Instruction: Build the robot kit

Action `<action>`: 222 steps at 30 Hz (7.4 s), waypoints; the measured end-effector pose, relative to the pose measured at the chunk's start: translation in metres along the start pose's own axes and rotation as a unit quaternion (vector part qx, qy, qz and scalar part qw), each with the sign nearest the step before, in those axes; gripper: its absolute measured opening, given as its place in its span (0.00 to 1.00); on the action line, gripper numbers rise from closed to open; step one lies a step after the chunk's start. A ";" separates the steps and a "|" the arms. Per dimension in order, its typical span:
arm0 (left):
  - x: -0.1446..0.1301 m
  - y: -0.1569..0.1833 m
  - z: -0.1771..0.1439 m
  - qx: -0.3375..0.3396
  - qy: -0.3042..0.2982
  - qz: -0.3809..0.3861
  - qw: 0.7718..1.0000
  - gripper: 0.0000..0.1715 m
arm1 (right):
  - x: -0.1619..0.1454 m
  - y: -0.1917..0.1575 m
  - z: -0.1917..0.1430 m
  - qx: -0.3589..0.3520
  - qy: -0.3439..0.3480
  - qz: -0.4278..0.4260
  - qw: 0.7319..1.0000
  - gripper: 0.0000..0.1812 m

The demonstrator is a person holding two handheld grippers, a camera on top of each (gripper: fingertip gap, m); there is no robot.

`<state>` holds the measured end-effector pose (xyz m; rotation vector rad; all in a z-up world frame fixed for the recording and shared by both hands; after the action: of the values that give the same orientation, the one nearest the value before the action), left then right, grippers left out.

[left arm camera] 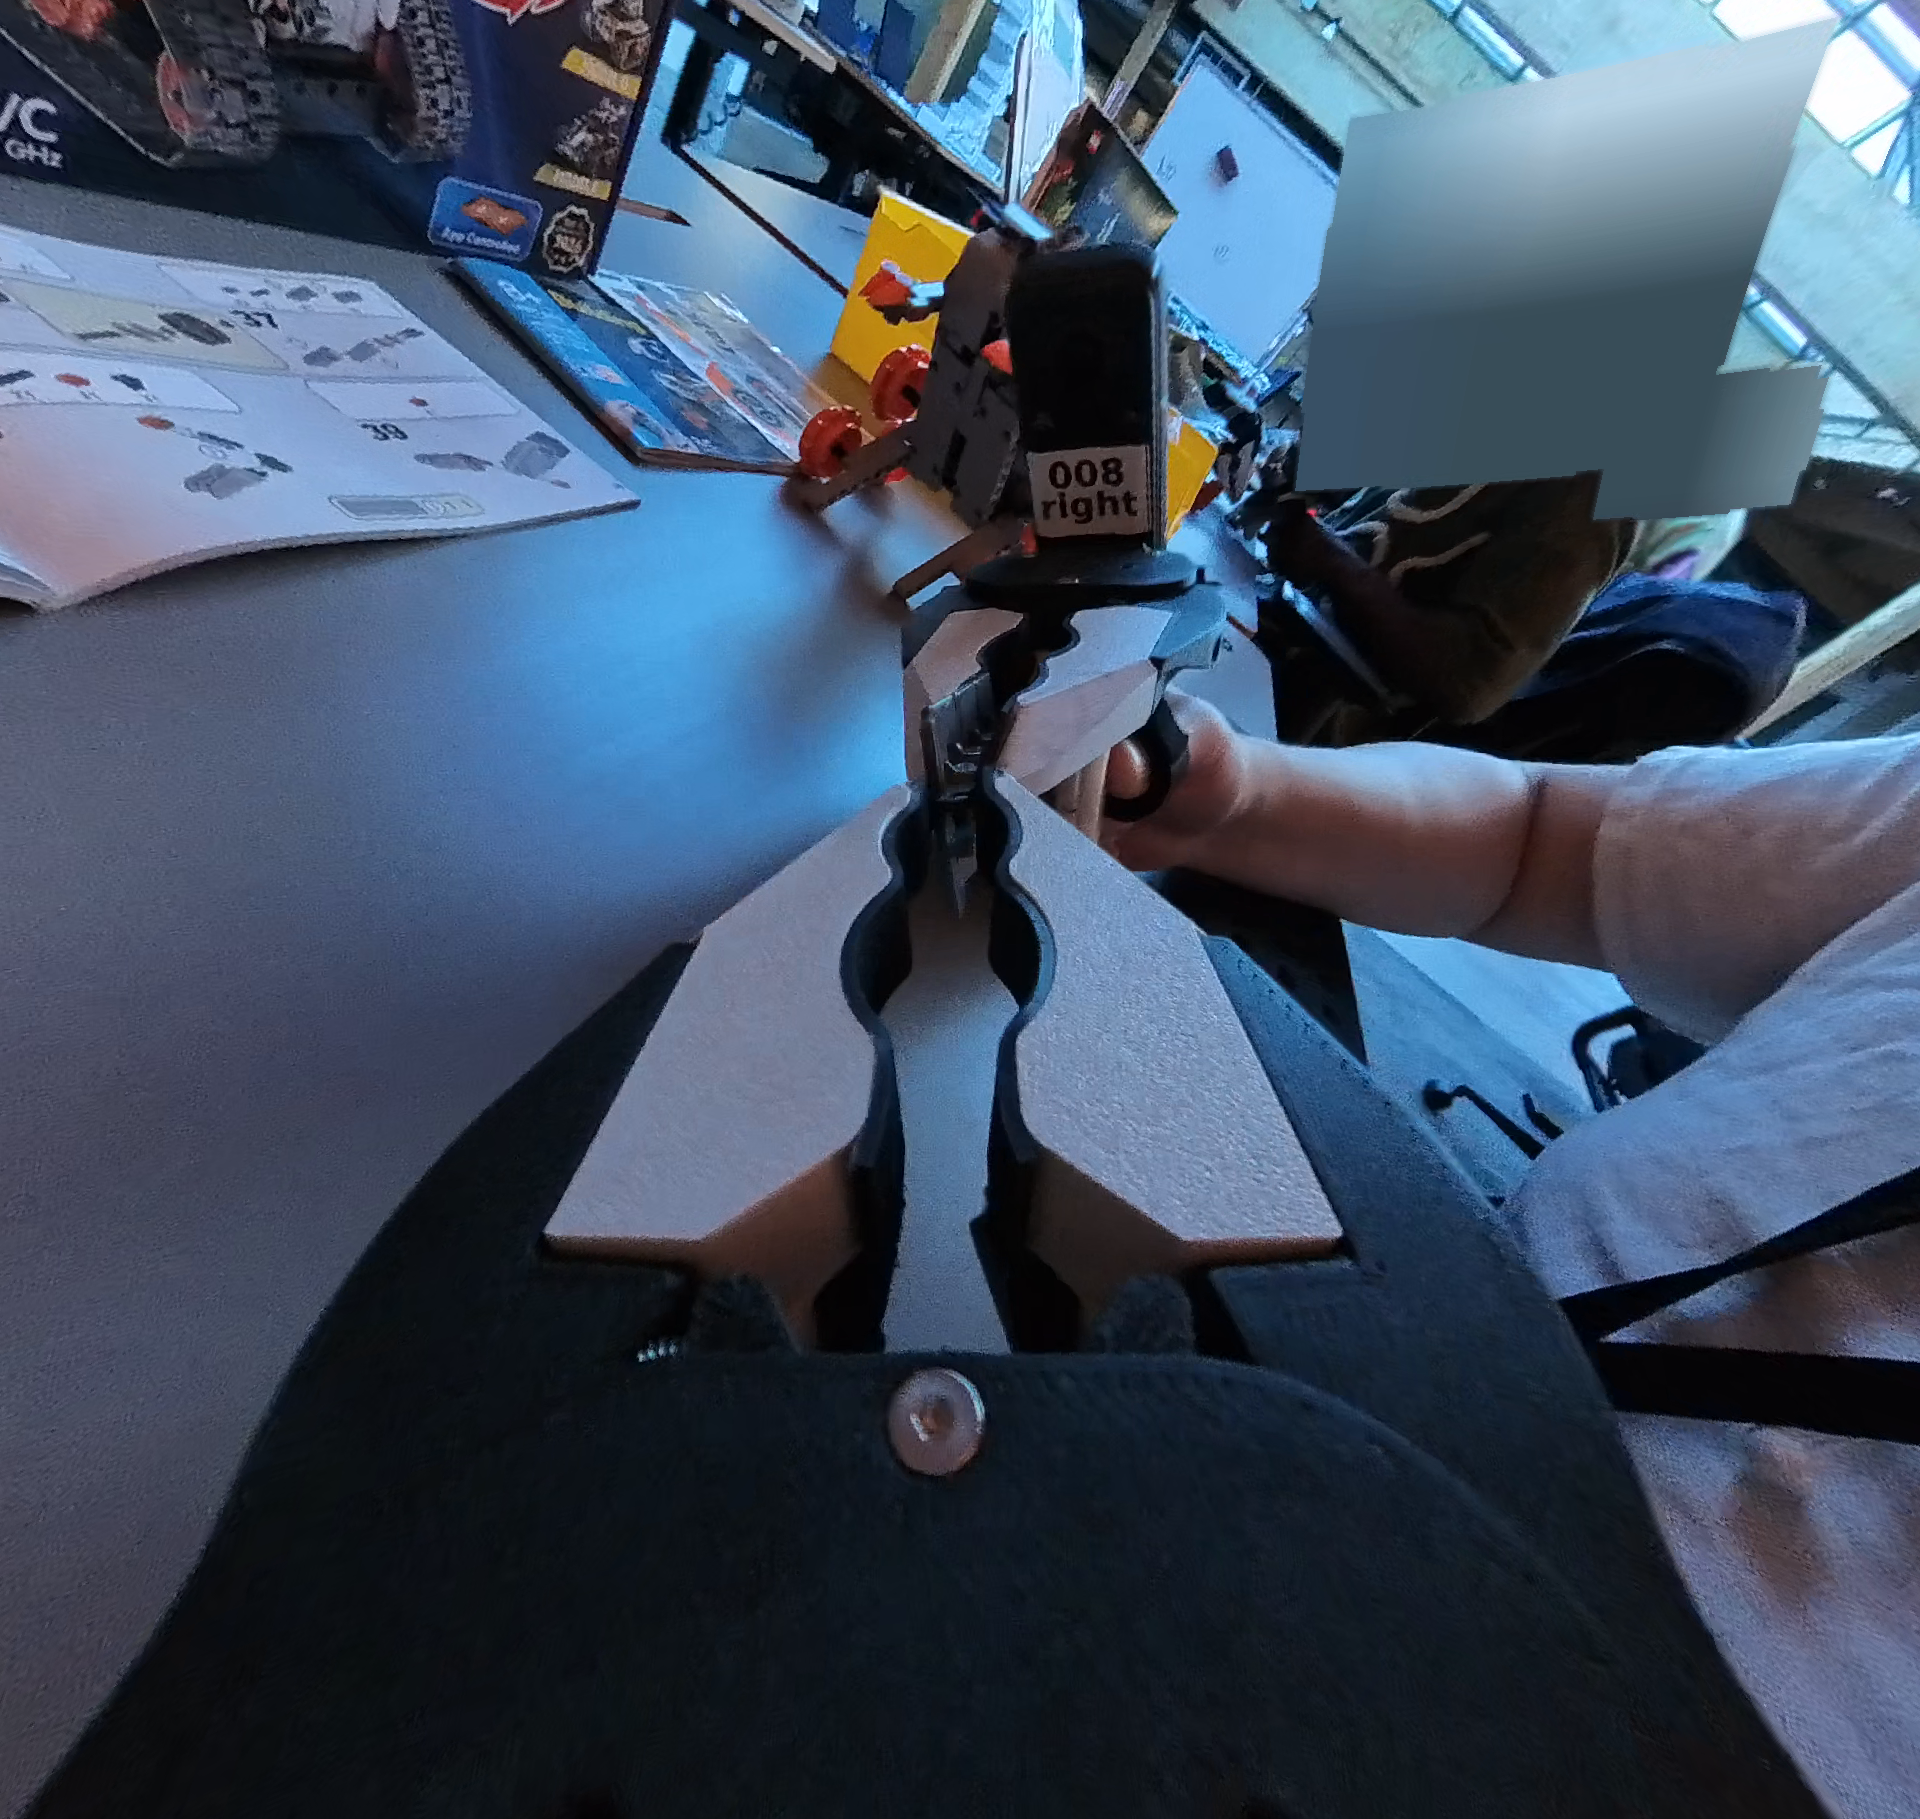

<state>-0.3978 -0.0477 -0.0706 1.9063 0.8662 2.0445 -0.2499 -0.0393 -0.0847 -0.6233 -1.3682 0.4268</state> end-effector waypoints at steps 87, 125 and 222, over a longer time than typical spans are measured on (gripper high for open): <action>0.000 -0.003 -0.004 0.030 -0.021 -0.004 0.999 0.03 | 0.001 0.002 0.006 -0.028 0.023 -0.002 0.999 0.03; -0.003 -0.002 -0.006 0.100 -0.015 0.066 0.993 0.04 | -0.005 -0.007 0.014 -0.123 -0.039 -0.161 0.978 0.03; 0.012 -0.006 -0.010 -0.051 0.043 -0.121 0.990 0.03 | 0.011 0.001 0.003 0.061 0.077 0.145 0.985 0.03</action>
<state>-0.4101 -0.0396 -0.0636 1.5856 0.9419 1.9936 -0.2506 -0.0317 -0.0768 -0.7420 -1.0988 0.6770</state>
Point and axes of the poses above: each gripper's, where its closed fingertips meet, z out along the fingers, x out of its top, y = z × x across the jaws, the point moved 8 cm from there along -z, back along the fingers, and after that the axes turned 8 degrees about y, right-handed, at the moved point
